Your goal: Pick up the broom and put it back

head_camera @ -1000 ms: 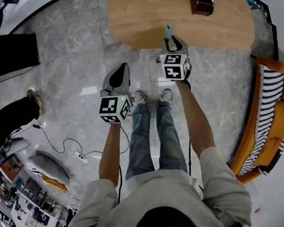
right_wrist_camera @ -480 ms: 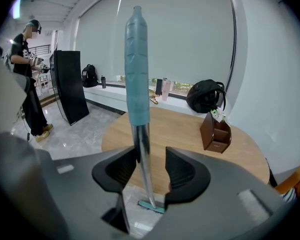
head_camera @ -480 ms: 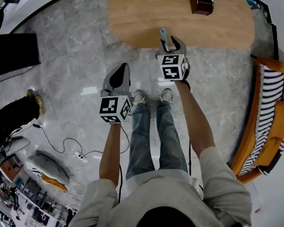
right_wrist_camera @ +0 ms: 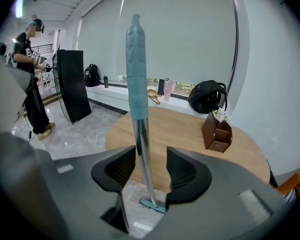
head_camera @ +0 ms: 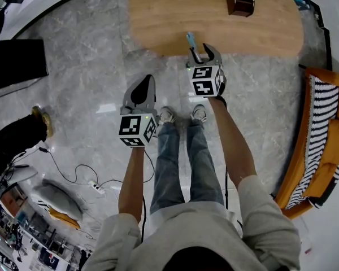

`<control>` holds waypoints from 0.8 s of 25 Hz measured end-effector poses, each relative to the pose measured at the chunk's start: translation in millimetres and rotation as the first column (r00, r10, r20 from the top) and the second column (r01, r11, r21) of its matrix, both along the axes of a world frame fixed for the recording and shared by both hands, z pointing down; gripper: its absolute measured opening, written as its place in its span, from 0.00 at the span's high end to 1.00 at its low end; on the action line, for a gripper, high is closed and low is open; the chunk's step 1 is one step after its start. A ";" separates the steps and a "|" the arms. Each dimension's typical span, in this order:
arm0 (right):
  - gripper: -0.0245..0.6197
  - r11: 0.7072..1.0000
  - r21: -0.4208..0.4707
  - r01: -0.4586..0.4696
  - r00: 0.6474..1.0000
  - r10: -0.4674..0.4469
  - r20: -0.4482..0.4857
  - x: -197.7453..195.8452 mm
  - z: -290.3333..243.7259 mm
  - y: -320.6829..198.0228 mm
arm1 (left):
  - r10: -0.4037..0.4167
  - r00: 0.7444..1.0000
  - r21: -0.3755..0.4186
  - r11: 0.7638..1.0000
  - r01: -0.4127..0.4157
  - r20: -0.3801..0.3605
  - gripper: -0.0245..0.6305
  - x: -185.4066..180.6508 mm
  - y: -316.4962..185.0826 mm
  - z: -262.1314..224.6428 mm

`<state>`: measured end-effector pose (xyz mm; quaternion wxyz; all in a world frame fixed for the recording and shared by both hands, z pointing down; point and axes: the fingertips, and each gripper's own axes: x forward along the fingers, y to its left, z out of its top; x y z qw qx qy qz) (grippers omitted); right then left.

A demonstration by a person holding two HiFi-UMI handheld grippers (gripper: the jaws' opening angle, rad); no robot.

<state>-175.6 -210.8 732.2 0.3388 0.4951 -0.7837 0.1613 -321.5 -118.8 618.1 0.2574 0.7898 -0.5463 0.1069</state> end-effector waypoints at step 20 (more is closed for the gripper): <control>0.75 0.998 0.058 -0.028 0.999 0.026 0.036 12.1 -28.6 21.5 | -0.002 1.000 0.017 1.000 0.002 0.000 0.96 1.3 2.9 -11.2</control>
